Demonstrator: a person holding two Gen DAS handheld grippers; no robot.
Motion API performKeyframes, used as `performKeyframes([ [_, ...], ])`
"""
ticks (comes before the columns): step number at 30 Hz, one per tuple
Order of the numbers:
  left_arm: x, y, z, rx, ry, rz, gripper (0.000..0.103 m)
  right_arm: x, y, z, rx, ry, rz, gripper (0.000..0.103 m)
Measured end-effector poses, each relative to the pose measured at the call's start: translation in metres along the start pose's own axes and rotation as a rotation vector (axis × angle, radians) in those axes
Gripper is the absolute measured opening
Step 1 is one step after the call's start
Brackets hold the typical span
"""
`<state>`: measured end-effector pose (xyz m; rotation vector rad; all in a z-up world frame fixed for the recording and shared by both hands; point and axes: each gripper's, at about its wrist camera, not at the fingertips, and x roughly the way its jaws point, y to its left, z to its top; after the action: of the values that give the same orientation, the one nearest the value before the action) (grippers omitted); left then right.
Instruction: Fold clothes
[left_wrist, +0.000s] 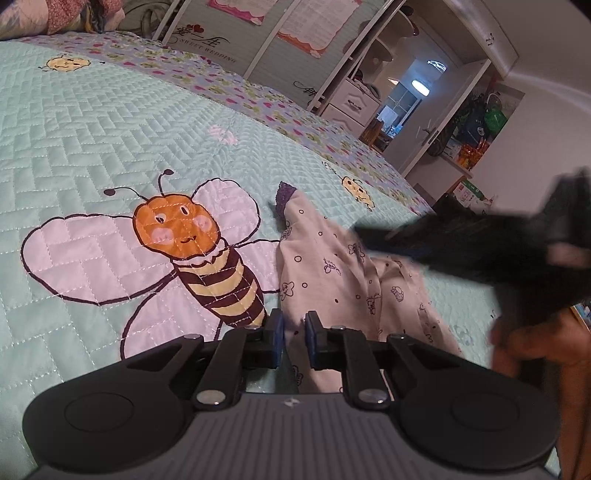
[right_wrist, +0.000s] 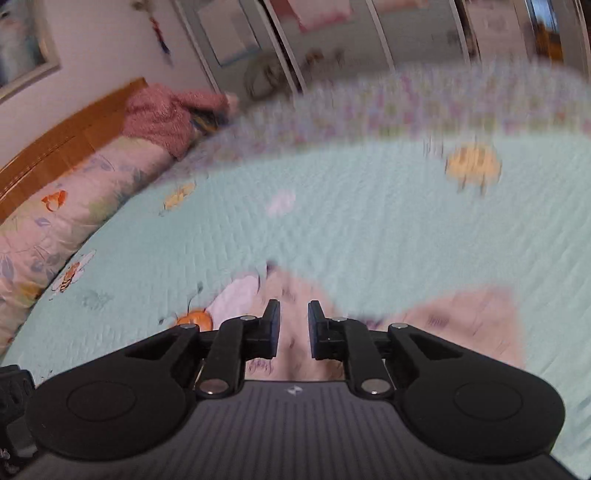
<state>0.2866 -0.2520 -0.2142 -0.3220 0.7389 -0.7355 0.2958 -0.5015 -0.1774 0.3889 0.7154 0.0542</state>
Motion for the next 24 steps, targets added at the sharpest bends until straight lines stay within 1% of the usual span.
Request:
performKeyframes([
  [1, 0.0, 0.001, 0.0, -0.002, 0.001, -0.001, 0.016, 0.012, -0.004, -0.004, 0.024, 0.03, -0.008, 0.013],
  [2, 0.0, 0.001, 0.0, -0.006, 0.001, -0.005, 0.016, 0.017, -0.01, -0.007, 0.045, 0.026, -0.009, 0.006],
  [3, 0.0, 0.002, 0.0, -0.008, 0.002, -0.008, 0.016, 0.012, -0.015, -0.005, 0.085, 0.013, 0.017, 0.007],
  [4, 0.0, 0.003, 0.0, -0.01, 0.002, -0.01, 0.016, 0.006, -0.021, -0.004, 0.126, -0.006, 0.047, 0.011],
  [5, 0.0, 0.003, 0.0, -0.011, 0.003, -0.011, 0.016, -0.007, -0.027, -0.002, 0.167, -0.05, 0.096, 0.015],
  [6, 0.0, 0.003, 0.0, -0.011, 0.003, -0.011, 0.016, -0.024, -0.032, -0.001, 0.188, -0.109, 0.131, 0.015],
  [7, 0.0, 0.003, 0.0, -0.01, 0.003, -0.01, 0.016, -0.044, -0.038, -0.002, 0.203, -0.173, 0.132, 0.016],
  [8, -0.001, 0.002, 0.0, -0.01, 0.004, -0.01, 0.016, -0.064, -0.045, -0.003, 0.222, -0.236, 0.127, 0.019],
  [10, -0.001, 0.002, 0.0, -0.013, 0.004, -0.011, 0.016, -0.098, -0.065, -0.009, 0.301, -0.34, 0.082, 0.025],
  [11, -0.001, 0.003, 0.001, -0.014, 0.003, -0.013, 0.016, -0.113, -0.075, -0.013, 0.341, -0.385, 0.056, 0.028],
  [12, -0.001, 0.003, 0.001, -0.016, 0.003, -0.014, 0.016, -0.122, -0.084, -0.018, 0.367, -0.413, 0.022, 0.028],
  [13, -0.001, 0.003, 0.001, -0.016, 0.003, -0.014, 0.016, -0.126, -0.092, -0.022, 0.38, -0.42, -0.014, 0.028],
  [14, -0.001, 0.003, 0.001, -0.015, 0.003, -0.013, 0.016, -0.125, -0.097, -0.026, 0.382, -0.408, -0.042, 0.029],
  [16, -0.001, 0.002, 0.001, -0.01, 0.002, -0.011, 0.016, -0.116, -0.102, -0.032, 0.37, -0.362, -0.069, 0.029],
  [19, 0.0, 0.004, 0.001, -0.015, 0.002, -0.016, 0.016, -0.092, -0.096, -0.026, 0.298, -0.316, -0.109, 0.029],
  [20, 0.0, 0.005, 0.001, -0.02, 0.002, -0.02, 0.016, -0.083, -0.097, -0.022, 0.282, -0.305, -0.133, 0.033],
  [21, 0.0, 0.006, 0.001, -0.026, 0.003, -0.024, 0.016, -0.075, -0.098, -0.018, 0.267, -0.293, -0.157, 0.041],
  [22, 0.0, 0.006, 0.002, -0.031, 0.003, -0.028, 0.016, -0.067, -0.099, -0.014, 0.257, -0.275, -0.177, 0.045],
  [23, 0.0, 0.007, 0.002, -0.036, 0.004, -0.032, 0.016, -0.058, -0.104, -0.012, 0.268, -0.24, -0.184, 0.048],
  [24, 0.0, 0.008, 0.002, -0.041, 0.004, -0.035, 0.016, -0.051, -0.108, -0.011, 0.283, -0.206, -0.182, 0.048],
])
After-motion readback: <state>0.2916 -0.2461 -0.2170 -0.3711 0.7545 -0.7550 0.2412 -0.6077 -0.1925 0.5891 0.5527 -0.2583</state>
